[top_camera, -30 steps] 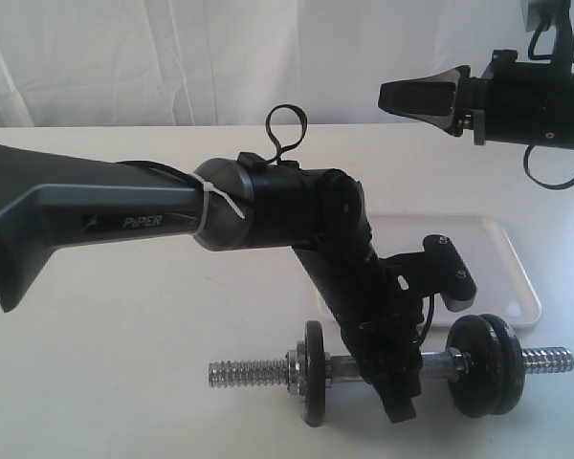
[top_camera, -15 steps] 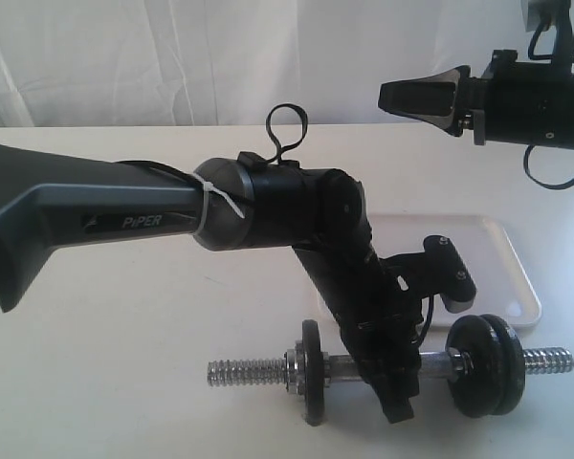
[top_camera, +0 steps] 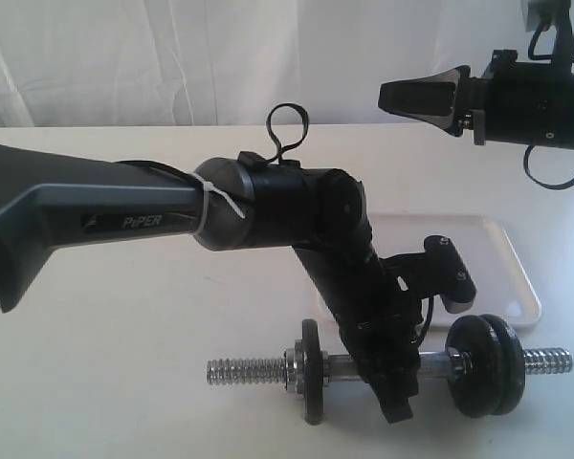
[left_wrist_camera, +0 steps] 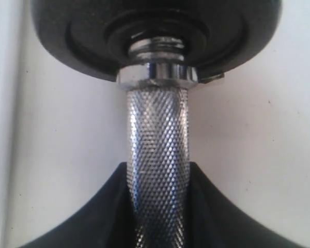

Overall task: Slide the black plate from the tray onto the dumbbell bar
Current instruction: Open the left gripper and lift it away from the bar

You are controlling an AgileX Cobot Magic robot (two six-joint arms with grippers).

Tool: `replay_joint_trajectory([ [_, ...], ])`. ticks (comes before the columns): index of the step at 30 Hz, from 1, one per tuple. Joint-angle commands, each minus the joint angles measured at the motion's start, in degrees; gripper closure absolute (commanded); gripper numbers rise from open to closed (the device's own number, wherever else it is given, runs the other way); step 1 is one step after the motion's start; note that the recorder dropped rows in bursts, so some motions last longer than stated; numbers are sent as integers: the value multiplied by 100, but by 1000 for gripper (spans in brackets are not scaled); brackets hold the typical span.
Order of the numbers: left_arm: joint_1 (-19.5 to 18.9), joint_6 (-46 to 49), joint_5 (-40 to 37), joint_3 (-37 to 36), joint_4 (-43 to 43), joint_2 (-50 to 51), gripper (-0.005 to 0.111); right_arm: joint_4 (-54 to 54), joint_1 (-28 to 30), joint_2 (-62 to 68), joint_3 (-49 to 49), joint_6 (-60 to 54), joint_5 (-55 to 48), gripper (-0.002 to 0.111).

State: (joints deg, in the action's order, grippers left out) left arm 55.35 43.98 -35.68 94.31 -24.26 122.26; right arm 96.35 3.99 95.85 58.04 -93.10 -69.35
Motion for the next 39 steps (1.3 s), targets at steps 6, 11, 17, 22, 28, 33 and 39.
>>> replay_joint_trajectory([
  [6,8,-13,-92,108,-180,-268,73,38,36,-44,17,-102,-62,108],
  [11,8,-13,-125,108,-180,-268,65,38,36,-44,17,-102,-62,108],
  [17,8,-13,-148,108,-165,-268,54,38,36,-44,17,-102,-62,108],
  [22,8,-52,-323,108,-74,-343,54,38,36,-44,17,-102,-62,108],
  [28,8,-323,-897,108,457,-695,55,38,36,-44,17,-102,-62,108],
  [33,8,-1813,-1765,108,1525,-1195,69,38,36,-44,17,-102,-62,108],
  [39,8,-3641,-2860,108,2787,-2044,107,38,36,-44,17,-102,-62,108],
])
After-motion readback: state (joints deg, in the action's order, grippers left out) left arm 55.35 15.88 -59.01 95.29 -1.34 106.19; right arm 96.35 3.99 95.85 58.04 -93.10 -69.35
